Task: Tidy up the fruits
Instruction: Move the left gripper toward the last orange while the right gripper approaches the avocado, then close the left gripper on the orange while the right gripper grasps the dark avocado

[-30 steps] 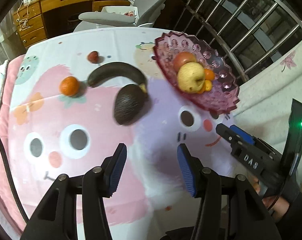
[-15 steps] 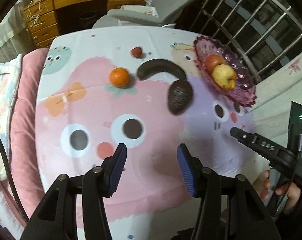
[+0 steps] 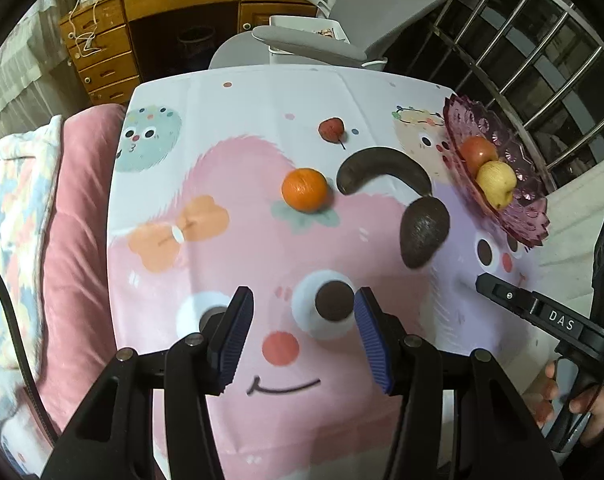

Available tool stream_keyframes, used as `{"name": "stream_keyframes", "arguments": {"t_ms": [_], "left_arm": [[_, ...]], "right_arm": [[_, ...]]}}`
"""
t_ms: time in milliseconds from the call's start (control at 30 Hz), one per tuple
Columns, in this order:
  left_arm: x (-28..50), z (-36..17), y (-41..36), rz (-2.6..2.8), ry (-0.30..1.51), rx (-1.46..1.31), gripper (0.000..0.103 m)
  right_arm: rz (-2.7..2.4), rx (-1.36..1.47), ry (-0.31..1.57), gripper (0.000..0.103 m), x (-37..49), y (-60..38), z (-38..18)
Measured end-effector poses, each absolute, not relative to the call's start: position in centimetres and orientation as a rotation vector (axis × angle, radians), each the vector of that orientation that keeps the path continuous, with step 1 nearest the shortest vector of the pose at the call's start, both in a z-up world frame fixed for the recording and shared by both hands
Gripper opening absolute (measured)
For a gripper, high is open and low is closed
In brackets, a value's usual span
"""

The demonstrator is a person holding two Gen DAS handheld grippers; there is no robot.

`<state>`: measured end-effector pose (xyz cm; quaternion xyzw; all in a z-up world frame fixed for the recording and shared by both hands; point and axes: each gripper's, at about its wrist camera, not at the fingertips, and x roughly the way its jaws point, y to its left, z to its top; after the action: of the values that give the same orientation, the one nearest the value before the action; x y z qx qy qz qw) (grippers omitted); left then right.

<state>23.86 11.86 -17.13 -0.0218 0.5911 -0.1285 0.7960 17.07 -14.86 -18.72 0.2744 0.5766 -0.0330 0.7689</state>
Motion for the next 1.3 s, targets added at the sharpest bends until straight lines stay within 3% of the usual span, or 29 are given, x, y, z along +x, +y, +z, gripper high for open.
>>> {"name": "stream_keyframes", "arguments": {"t_ms": [233, 700, 1000, 1300], "left_arm": [[27.5, -18.8, 11.1, -0.311, 1.254, -0.008, 0.054], [33.6, -23.8, 9.3, -0.342, 1.318, -0.007, 0.068], [35.1, -26.0, 8.5, -0.361, 1.335, -0.025, 0.073], [35.6, -27.1, 7.8, -0.379, 1.331, -0.028, 0.073]], "right_arm": [[-0.022, 0.572, 1.259, 0.057, 20.0, -13.0, -19.8], [-0.003, 0.486, 1.281, 0.058, 23.3, -11.8, -22.3], [0.002, 0.414, 1.279, 0.065, 24.4, -10.8, -23.1], [-0.015, 0.367, 1.277, 0.065, 25.5, -10.4, -24.1]]}}
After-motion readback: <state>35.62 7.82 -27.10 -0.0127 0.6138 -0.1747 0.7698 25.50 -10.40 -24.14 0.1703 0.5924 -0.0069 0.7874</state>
